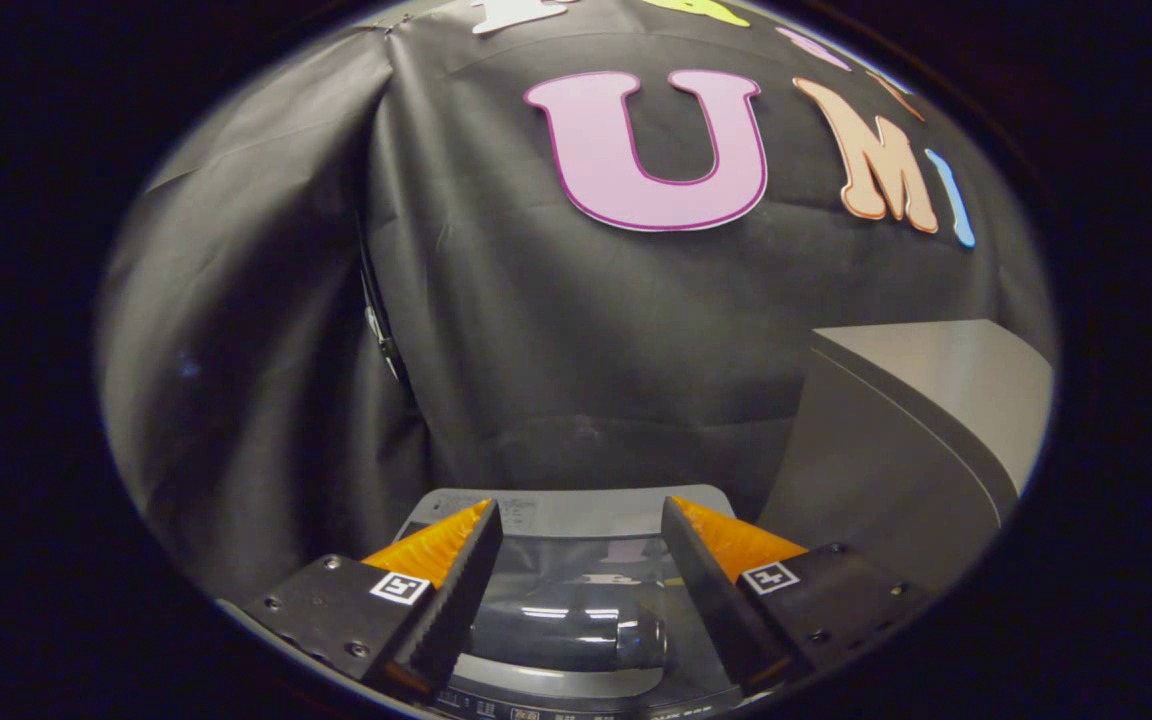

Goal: Put the clothes into the washing machine and then close the washing machine lid.

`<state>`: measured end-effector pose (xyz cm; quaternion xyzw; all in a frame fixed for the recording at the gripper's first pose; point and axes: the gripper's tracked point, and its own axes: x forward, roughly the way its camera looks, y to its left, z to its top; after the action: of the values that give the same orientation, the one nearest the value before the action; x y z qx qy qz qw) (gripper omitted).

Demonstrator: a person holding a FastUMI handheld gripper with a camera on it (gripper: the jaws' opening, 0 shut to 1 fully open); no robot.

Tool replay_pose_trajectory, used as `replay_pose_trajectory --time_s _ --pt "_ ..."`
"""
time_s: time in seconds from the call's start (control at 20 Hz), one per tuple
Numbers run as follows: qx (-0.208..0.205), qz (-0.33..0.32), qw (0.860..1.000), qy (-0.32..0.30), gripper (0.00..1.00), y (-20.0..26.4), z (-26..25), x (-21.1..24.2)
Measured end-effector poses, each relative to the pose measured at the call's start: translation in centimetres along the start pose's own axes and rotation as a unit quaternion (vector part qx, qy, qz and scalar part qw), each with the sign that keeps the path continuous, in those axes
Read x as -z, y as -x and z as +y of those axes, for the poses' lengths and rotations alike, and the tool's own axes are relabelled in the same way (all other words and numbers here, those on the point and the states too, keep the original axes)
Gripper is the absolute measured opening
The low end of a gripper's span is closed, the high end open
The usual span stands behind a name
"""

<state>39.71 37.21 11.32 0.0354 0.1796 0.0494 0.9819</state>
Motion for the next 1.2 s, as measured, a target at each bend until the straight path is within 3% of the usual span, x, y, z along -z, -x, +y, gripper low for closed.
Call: replay_pose_trajectory --time_s 0.25,0.55,1.2 --pt "0.002 -0.021 1.0 -0.001 0.97 1.0 -0.4 -1.2" --pt "0.016 -0.076 0.997 0.003 0.97 5.7 -1.8 -4.1" --pt "0.106 -0.174 0.979 -0.007 0.97 20.9 -14.3 -9.6"
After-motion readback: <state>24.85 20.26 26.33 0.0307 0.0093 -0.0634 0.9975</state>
